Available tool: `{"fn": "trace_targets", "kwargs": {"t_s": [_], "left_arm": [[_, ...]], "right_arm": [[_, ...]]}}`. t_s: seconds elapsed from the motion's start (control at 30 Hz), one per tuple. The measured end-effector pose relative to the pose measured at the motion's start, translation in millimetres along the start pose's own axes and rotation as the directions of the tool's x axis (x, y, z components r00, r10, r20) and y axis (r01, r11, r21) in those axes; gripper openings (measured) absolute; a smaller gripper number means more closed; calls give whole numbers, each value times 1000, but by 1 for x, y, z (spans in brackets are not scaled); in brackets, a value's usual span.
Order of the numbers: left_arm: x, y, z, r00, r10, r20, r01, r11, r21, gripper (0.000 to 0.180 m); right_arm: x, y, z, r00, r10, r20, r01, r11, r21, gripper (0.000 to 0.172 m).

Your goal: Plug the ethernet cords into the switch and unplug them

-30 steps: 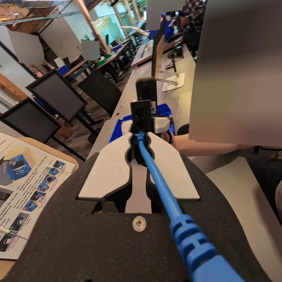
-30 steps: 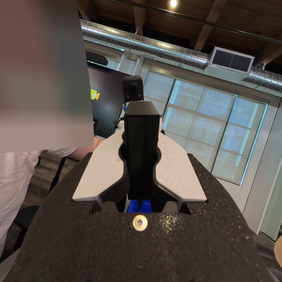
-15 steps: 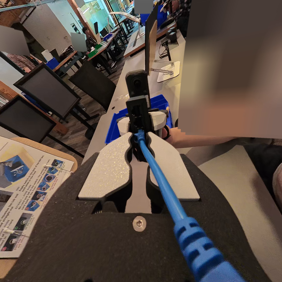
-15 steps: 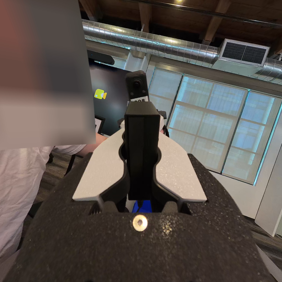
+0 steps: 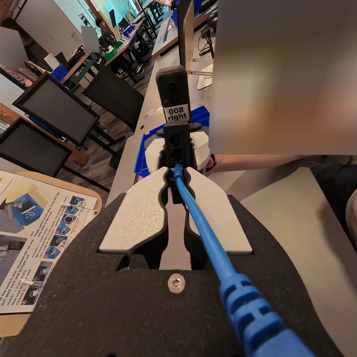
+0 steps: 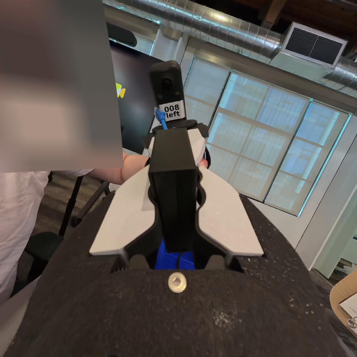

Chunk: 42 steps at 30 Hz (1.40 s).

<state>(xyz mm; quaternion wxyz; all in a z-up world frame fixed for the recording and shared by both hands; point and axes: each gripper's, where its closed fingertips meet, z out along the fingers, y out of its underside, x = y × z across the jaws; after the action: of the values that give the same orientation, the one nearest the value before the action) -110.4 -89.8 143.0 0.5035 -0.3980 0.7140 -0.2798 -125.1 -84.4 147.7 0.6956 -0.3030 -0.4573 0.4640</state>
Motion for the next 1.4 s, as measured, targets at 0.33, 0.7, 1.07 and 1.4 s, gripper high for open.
{"fn": "trace_targets", "kwargs": {"t_s": [0.33,0.7,1.07,1.4], "left_arm": [[5,-5,0,998,68,14,-69,997,33,13],[7,-1,-1,998,-39,-55,40,999,8,12],[5,-1,-6,998,-29,-57,28,999,-26,11],[19,7,-12,995,-2,-95,-5,997,-75,12]], "right_arm": [[-6,-5,1,999,-37,10,38,999,-23,32],[-12,1,4,998,5,65,-2,998,-55,55],[-7,12,4,990,-140,-12,135,968,-212,32],[-21,24,7,980,-190,57,198,938,-285,32]]}}
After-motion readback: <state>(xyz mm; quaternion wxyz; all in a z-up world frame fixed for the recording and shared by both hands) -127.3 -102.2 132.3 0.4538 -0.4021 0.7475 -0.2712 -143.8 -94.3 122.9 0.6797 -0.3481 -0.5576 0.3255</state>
